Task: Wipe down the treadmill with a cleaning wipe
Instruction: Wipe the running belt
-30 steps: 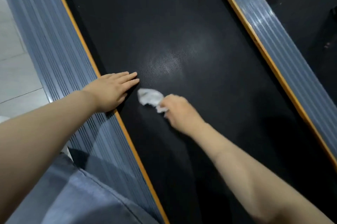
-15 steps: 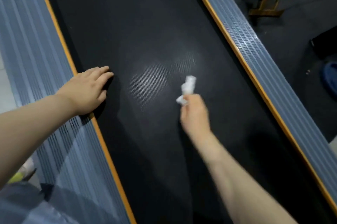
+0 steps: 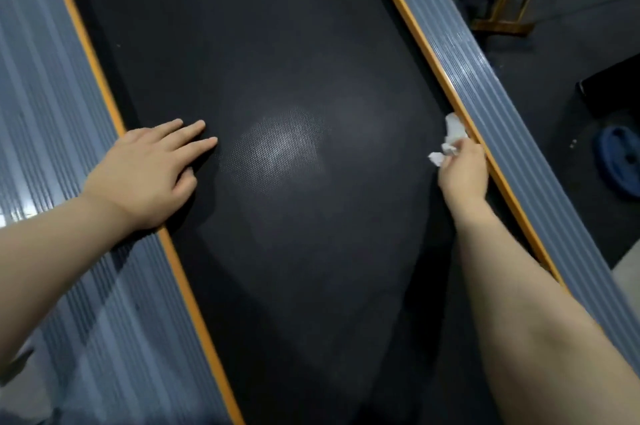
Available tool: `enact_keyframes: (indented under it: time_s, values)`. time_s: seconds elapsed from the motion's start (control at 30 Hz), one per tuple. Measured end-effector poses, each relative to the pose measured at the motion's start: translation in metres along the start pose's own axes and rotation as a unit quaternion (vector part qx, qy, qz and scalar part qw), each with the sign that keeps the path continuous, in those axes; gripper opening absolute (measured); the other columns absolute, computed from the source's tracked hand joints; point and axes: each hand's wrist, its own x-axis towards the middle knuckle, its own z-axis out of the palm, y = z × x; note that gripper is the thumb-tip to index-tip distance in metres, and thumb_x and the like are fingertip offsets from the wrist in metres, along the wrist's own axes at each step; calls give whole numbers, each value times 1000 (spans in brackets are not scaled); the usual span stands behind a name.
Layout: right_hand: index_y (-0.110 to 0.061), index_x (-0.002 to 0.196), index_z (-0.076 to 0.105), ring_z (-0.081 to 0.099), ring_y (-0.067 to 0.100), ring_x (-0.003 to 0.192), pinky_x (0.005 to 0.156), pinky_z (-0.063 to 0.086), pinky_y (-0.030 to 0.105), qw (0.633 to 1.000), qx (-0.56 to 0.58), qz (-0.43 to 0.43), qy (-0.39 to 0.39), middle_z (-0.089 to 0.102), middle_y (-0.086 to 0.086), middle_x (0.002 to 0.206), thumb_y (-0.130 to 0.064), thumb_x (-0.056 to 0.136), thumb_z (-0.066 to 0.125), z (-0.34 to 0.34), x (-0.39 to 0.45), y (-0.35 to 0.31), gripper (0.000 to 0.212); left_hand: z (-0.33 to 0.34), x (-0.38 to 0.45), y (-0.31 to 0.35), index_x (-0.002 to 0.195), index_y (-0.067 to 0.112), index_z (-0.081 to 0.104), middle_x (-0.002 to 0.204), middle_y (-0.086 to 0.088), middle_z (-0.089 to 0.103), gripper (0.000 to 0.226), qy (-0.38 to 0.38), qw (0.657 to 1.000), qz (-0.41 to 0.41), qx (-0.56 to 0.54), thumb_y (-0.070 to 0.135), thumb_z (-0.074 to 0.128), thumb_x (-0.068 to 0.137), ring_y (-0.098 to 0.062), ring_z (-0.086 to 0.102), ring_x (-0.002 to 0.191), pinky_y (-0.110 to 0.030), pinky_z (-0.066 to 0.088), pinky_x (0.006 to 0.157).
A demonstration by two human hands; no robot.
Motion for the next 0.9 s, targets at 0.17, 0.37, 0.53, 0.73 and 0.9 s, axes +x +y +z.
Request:
enact_keyframes:
  time_s: [0.17,0.37,0.53,0.73,0.9]
  values:
    - [-7,120,56,59,25,113,92,44,30,985,84,141,47,59,9,125,-11,95,54,21,18,-1,25,-3,1,1,145,24,50,154,-3,41,65,-18,1000,-6,-6,39,26,86,-28,39,142,-47,35,110]
    - [-16,146,36,44,31,130,105,34,34,997,44,-6,-64,47,14,141,-9,95,44,-13,17,16,52,-4,1,0,142,23,53,153,-2,43,63,-6,1000,-2,-13,37,28,86,-27,41,141,-46,36,108]
    - [-8,117,59,51,29,113,87,35,26,974,-108,-146,-136,48,8,130,3,90,45,-20,20,24,32,-4,0,0,142,23,53,153,-2,43,64,-2,1000,-3,-11,38,26,87,-27,40,141,-47,36,108]
    - [-12,125,61,59,36,98,74,45,35,955,-224,-17,-192,63,18,113,-14,97,51,-23,45,7,30,-4,0,2,142,24,54,153,-2,43,63,2,1000,-4,-14,38,26,87,-27,40,141,-47,35,108]
    - [-14,134,52,56,35,89,66,41,35,976,-184,-8,-115,63,20,107,-8,96,41,-25,51,9,40,-3,0,0,142,23,54,152,-3,44,62,9,1000,1,-14,37,27,87,-28,41,140,-47,37,108]
